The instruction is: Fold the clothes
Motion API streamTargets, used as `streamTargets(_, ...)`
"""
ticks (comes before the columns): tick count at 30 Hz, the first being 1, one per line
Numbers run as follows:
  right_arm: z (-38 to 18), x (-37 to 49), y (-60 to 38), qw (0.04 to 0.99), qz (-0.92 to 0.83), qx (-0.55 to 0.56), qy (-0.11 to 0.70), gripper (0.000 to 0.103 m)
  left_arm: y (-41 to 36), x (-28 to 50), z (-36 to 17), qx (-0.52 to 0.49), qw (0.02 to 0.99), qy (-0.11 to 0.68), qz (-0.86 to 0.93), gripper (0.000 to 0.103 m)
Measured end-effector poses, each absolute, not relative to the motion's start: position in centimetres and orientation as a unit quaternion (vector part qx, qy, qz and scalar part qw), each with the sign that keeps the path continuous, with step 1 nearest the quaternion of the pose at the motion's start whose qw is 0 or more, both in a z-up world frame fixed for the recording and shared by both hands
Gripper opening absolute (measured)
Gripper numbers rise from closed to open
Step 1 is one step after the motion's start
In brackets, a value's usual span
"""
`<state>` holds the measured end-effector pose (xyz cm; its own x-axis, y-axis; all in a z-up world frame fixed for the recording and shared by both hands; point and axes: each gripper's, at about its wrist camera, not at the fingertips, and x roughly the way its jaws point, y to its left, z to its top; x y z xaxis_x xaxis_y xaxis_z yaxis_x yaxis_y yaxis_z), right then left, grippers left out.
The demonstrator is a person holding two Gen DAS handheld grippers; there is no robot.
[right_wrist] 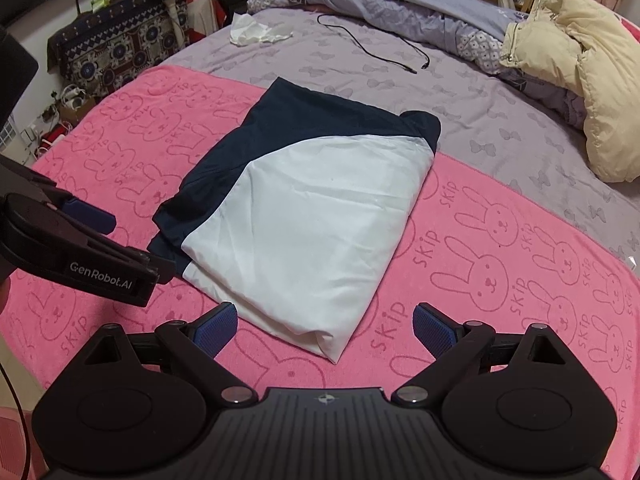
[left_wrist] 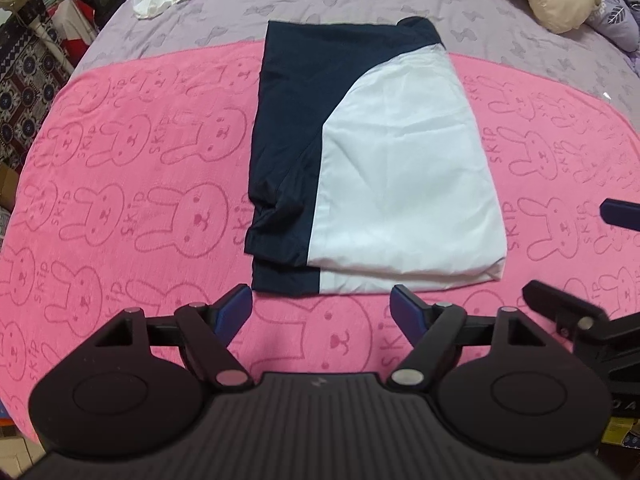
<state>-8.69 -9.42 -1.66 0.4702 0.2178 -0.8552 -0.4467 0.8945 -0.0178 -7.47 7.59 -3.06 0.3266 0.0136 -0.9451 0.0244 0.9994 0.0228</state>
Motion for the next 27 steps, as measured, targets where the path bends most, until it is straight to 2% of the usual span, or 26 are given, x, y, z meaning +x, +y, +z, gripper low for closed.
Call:
streamTargets(3, -1.63, -8.60, -9.45, 0.849, 0.196, -0.120, 0.476, 0.096, 7.46, -7.27, -2.87, 0.018, 0.818, 0.575, -0.008, 0.087)
streamTargets(11, -1.70, -8.39, -9.53, 0.850, 0.190, -0.122, 0.476, 0.096, 7.13, -6.86, -2.84, 0.022, 0.820, 0.572, -0.012, 0.087)
streamTargets(15, -1.78, -8.31, -9.43, 0.849, 0.190, -0.124, 0.477, 0.096, 7.18, -6.74, -2.90, 0.023, 0.820, 0.572, -0.007, 0.096)
streamTargets(27, -1.97, -8.35, -9.32, 0.848, 0.189, -0.128, 0.479, 0.096, 7.04, -6.77, -3.11, 0.029, 0.821, 0.571, -0.007, 0.096)
